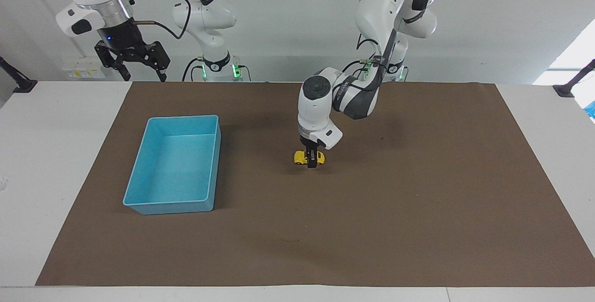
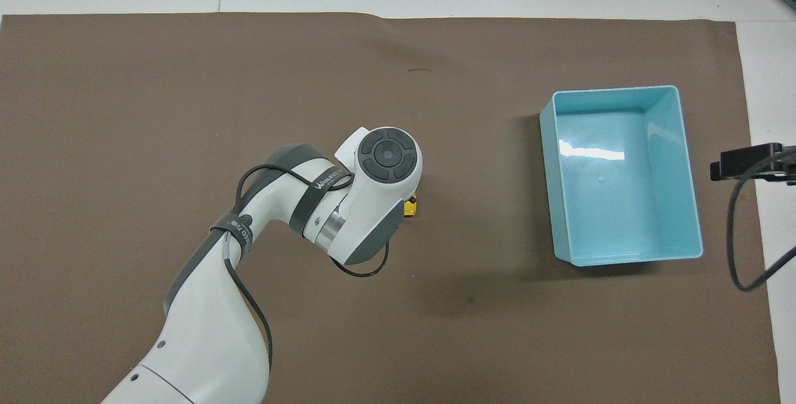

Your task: Wind up and store yellow beetle car

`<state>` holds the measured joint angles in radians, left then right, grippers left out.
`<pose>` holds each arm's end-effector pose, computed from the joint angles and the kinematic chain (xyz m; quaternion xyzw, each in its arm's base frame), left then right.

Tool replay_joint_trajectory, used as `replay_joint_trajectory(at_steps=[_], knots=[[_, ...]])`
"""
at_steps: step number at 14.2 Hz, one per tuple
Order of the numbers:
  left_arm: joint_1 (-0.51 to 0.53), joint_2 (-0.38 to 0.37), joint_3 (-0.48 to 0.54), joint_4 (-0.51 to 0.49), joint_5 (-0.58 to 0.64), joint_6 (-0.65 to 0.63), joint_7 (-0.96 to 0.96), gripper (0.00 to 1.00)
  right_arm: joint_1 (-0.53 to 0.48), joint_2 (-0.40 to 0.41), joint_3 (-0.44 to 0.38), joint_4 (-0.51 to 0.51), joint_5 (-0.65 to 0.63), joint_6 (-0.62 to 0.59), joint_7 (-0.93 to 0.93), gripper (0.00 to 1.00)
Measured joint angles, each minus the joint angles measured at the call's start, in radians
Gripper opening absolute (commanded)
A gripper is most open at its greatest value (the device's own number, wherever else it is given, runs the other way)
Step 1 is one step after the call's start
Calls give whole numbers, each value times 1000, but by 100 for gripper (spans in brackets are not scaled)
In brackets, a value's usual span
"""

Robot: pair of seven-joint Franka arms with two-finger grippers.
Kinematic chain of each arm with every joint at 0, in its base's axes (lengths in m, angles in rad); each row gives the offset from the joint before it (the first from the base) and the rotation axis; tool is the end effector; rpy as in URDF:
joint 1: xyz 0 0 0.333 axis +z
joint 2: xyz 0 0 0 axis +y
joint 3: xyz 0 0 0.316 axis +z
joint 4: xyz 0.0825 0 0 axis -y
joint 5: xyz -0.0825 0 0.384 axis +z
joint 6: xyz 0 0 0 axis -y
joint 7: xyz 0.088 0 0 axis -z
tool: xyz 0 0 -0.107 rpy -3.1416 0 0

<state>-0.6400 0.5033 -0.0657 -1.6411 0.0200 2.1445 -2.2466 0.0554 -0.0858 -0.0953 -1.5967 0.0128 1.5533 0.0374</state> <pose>0.5215 -0.4364 0.3246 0.7185 0.6955 -0.0073 0.0013 0.5256 -0.0221 0.6569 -0.9990 0.0383 -0.0210 0.0104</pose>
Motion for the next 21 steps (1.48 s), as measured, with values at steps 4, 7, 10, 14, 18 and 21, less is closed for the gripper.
replay_joint_trajectory(at_steps=[4, 7, 10, 14, 18, 21], knots=[[0, 0, 1, -11, 0, 3, -1, 15, 0, 0, 0, 0, 0, 0, 0, 100], [0, -3, 0, -12, 0, 3, -1, 11, 0, 0, 0, 0, 0, 0, 0, 100], [1, -4, 2, -15, 0, 3, -1, 11, 0, 0, 0, 0, 0, 0, 0, 100], [9, -14, 6, -31, 0, 3, -1, 11, 0, 0, 0, 0, 0, 0, 0, 100], [44, -38, 7, -67, 0, 2, 3, 12, 0, 0, 0, 0, 0, 0, 0, 100], [74, -56, 5, -94, -1, -2, 9, 13, 0, 0, 0, 0, 0, 0, 0, 100]])
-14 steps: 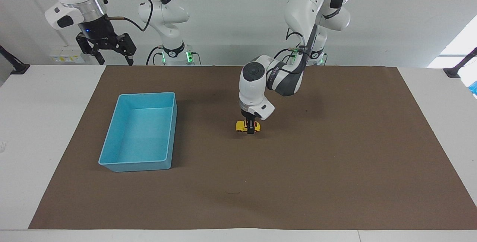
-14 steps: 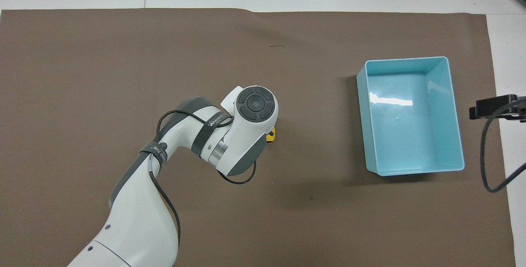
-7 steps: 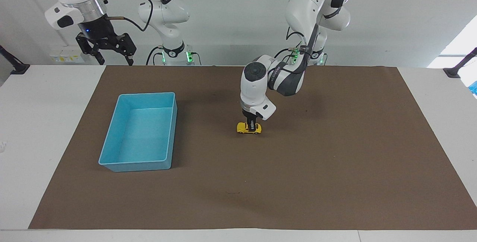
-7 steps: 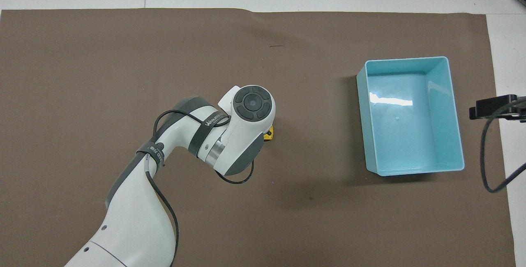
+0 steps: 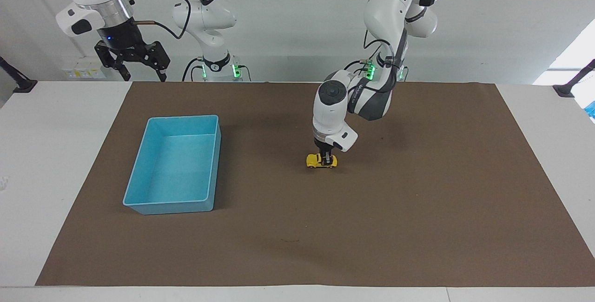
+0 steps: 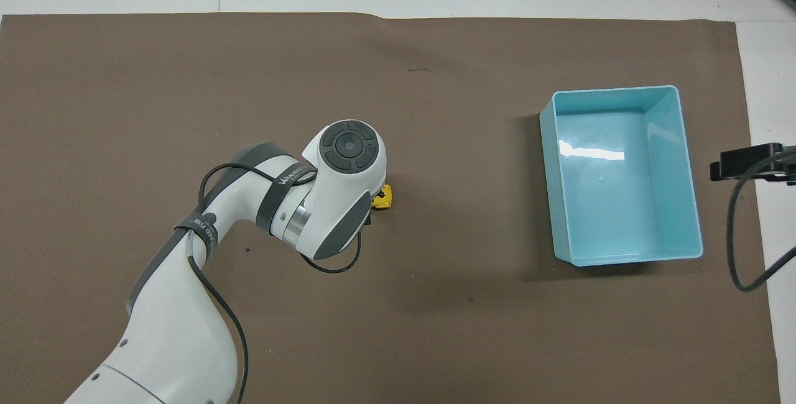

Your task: Wind up and store yellow beetle car

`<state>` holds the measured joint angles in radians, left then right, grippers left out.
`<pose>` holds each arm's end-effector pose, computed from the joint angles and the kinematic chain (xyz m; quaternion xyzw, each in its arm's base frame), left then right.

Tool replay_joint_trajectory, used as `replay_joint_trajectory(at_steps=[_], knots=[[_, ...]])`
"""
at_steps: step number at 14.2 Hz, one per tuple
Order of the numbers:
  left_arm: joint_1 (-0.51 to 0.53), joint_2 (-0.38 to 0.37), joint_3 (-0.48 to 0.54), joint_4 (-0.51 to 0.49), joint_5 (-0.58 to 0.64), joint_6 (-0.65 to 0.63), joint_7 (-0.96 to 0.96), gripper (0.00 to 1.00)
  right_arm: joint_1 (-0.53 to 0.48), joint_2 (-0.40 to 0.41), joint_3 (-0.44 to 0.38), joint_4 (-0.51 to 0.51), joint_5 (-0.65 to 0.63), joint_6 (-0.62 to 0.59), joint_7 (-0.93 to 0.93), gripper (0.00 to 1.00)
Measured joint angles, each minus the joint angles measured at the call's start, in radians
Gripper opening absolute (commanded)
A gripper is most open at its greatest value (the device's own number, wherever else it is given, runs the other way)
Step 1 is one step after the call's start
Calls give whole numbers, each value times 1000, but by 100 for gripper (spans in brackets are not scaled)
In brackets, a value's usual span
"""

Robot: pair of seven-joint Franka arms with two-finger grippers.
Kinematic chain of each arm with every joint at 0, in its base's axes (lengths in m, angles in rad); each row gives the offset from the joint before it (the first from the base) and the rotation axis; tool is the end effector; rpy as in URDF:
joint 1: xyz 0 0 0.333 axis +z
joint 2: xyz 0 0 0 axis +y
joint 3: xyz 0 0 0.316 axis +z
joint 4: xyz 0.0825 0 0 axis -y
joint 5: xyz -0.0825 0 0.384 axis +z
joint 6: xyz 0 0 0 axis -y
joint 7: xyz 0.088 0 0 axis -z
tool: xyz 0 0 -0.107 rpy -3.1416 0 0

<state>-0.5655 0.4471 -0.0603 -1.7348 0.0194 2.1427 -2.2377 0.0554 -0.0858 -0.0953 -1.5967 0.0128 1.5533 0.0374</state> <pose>0.5347 -0.3811 0.3196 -0.6942 -0.7195 0.0076 0.0183 0.5256 -0.0221 0.6569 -0.9990 0.0383 -0.0210 0.0104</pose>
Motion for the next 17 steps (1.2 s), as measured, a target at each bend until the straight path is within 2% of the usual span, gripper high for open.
replay_joint_trajectory(at_steps=[7, 8, 9, 14, 17], knots=[[74, -31, 0, -43, -1, -22, 61, 23, 0, 0, 0, 0, 0, 0, 0, 100], [77, -32, 0, -43, -1, -24, 64, 43, 0, 0, 0, 0, 0, 0, 0, 100], [77, -32, 1, -44, 0, -24, 65, 99, 0, 0, 0, 0, 0, 0, 0, 100], [76, -33, 1, -36, 58, -25, 75, 100, 0, 0, 0, 0, 0, 0, 0, 100], [72, -72, -4, -30, 58, -56, 80, 100, 0, 0, 0, 0, 0, 0, 0, 100]])
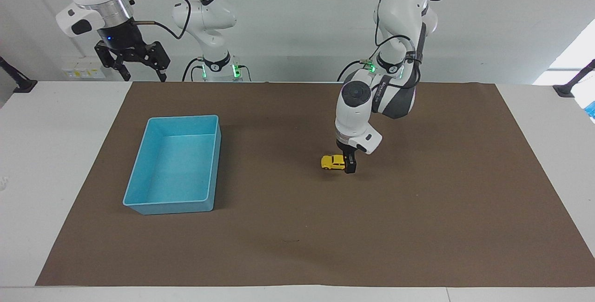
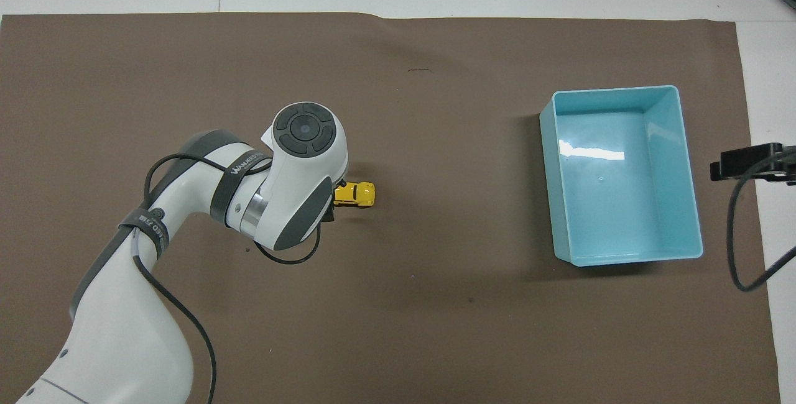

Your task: Wind up and store yellow beetle car

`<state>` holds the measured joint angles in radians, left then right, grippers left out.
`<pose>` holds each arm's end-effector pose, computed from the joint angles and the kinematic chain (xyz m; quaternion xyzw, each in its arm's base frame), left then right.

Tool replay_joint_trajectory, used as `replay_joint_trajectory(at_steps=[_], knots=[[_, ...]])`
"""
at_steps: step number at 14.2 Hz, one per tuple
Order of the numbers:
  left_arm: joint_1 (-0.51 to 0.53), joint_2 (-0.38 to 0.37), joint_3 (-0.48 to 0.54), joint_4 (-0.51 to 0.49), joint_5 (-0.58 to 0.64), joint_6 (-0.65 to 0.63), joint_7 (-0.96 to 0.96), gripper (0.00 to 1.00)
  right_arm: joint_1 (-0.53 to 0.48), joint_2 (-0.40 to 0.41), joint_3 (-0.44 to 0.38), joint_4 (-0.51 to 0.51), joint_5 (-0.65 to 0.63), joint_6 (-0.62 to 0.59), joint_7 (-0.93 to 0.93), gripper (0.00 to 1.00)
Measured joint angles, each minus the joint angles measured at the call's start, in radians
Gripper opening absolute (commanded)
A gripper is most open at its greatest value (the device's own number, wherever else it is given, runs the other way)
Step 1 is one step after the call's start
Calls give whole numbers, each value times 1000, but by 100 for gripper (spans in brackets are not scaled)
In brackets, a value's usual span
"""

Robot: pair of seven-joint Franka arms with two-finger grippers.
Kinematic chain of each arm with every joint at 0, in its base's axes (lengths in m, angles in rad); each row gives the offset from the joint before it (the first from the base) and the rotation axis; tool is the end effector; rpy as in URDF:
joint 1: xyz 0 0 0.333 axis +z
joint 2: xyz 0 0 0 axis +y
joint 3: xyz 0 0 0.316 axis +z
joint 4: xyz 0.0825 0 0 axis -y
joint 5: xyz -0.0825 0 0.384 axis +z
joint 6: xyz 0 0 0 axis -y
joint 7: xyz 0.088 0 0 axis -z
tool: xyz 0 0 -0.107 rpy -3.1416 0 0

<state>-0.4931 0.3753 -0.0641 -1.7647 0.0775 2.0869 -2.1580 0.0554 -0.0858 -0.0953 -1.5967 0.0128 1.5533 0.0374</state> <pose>0.5493 -0.3339 0.3483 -0.7089 -0.7045 -0.0154 0.0299 0.5256 -0.0221 0.6569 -0.9990 0.0383 -0.0210 0.0104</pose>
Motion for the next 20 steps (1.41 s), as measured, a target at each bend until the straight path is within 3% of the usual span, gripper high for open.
replay_joint_trajectory(at_steps=[14, 20], knots=[[5, -13, 12, 54, 0, -3, 6, 100, 0, 0, 0, 0, 0, 0, 0, 100], [30, -45, 14, 87, 1, -4, 129, 100, 0, 0, 0, 0, 0, 0, 0, 100]])
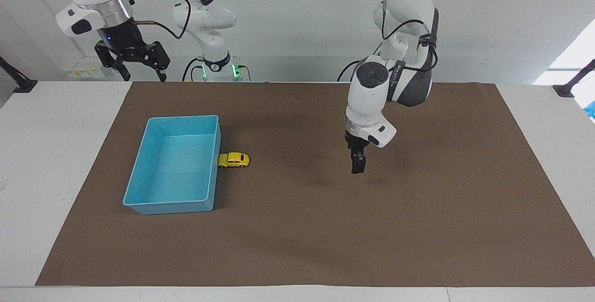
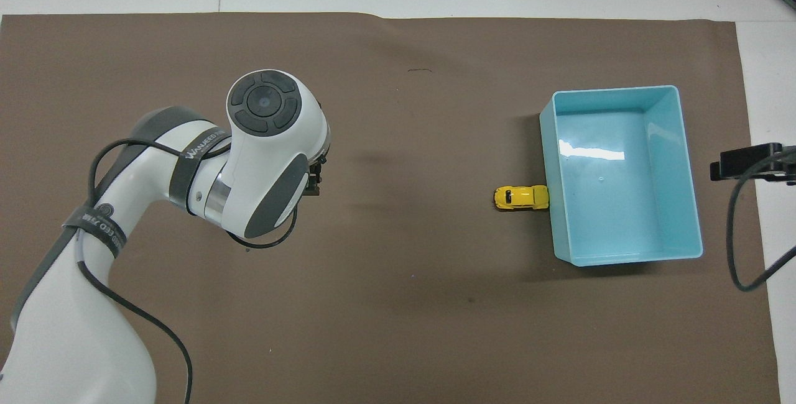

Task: Wind up and store yellow beetle car
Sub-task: 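Retract the left gripper to rest while the right gripper moves in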

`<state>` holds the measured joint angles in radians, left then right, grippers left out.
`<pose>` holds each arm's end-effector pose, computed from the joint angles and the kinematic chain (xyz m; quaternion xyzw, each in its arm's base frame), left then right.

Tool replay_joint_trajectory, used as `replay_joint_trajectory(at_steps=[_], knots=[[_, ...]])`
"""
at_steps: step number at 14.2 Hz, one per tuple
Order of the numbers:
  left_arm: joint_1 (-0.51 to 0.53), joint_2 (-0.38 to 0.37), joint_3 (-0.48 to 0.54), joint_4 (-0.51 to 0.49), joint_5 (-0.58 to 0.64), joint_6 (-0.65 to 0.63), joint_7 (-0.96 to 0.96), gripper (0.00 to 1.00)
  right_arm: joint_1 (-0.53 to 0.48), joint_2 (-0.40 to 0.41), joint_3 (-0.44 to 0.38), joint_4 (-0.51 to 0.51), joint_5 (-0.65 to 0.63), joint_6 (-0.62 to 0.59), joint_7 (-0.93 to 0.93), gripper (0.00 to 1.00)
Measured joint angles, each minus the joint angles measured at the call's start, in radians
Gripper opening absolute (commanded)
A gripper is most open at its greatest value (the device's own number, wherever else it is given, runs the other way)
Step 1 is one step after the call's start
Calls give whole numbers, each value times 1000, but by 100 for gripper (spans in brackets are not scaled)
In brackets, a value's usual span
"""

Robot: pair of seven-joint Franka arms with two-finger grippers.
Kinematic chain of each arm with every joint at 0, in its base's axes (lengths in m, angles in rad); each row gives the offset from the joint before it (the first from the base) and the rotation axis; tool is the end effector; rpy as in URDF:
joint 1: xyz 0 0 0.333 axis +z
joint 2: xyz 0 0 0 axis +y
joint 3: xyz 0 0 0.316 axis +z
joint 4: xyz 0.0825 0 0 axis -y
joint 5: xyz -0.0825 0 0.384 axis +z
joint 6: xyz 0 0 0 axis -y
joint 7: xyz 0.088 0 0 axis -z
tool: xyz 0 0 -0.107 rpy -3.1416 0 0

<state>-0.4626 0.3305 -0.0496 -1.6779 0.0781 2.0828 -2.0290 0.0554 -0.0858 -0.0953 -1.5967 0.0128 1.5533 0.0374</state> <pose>0.5780 -0.3169 0.4173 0.7362 0.6752 0.0366 0.0279 0.5256 -0.0221 0.6569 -0.9990 0.0383 -0.0210 0.0104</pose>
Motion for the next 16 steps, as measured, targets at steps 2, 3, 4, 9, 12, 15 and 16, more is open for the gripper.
replay_joint_trajectory(at_steps=[2, 3, 4, 9, 12, 15, 16], knots=[[0, -23, 1, 0, 0, -6, 95, 100, 0, 0, 0, 0, 0, 0, 0, 100], [1, -35, 2, 0, 0, -18, 172, 100, 0, 0, 0, 0, 0, 0, 0, 100], [1, -44, 3, 0, 0, -29, 246, 100, 0, 0, 0, 0, 0, 0, 0, 100], [36, -60, 6, -2, 0, -67, 572, 100, 0, 0, -1, 0, 0, 0, 0, 100], [72, -67, 7, -4, 0, -91, 723, 100, 0, 0, -2, 0, 0, 0, 0, 100], [132, -105, 7, -20, 0, -99, 875, 100, 0, 0, 0, 0, 0, -2, 0, 100], [152, -125, 7, -27, -3, -106, 930, 100, 1, -1, 2, 0, 0, -6, -1, 100]])
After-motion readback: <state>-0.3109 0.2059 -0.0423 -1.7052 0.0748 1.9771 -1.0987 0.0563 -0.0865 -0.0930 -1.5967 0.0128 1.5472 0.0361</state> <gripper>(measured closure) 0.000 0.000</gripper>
